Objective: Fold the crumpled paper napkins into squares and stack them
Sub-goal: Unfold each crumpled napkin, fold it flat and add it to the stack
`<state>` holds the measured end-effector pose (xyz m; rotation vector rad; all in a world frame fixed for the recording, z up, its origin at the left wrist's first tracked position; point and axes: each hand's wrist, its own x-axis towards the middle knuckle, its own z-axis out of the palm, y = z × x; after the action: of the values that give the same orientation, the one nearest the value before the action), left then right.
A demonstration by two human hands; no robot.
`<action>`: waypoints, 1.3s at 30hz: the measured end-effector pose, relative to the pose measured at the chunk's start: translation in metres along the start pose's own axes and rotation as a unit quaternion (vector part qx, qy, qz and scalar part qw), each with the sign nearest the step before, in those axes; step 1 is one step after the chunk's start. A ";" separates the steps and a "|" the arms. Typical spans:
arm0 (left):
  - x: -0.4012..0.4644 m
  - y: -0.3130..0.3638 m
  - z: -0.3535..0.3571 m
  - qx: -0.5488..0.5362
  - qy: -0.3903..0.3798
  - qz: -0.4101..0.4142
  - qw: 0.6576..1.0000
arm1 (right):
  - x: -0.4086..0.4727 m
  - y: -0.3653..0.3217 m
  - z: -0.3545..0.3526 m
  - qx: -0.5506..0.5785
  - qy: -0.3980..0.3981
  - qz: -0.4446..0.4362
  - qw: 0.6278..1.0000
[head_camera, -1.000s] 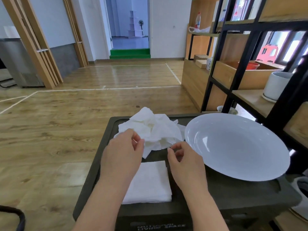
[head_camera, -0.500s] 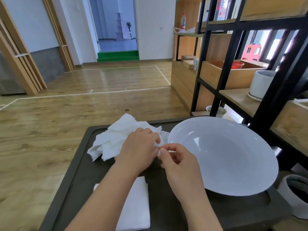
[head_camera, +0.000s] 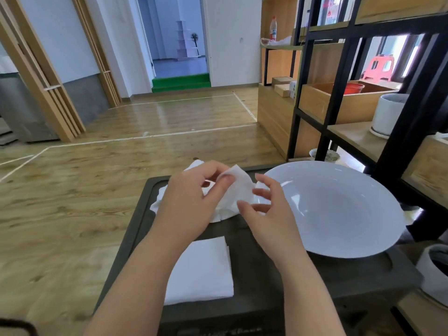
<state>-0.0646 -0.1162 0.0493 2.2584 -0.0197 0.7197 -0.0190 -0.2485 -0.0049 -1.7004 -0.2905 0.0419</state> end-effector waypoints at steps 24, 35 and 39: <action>-0.084 -0.048 -0.050 -0.500 0.077 -0.320 0.801 | -0.036 -0.009 0.036 0.164 -0.140 0.096 0.972; -0.088 -0.041 -0.038 -0.316 0.061 -0.295 0.900 | -0.039 -0.016 0.040 0.154 -0.111 0.077 0.979; -0.091 -0.037 -0.051 -0.282 0.013 -0.263 0.923 | -0.041 -0.021 0.030 0.121 -0.119 0.083 0.982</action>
<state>-0.1572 -0.0737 0.0077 1.5933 0.3397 0.3819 -0.0678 -0.2254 0.0053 -1.4738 -0.3079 0.3921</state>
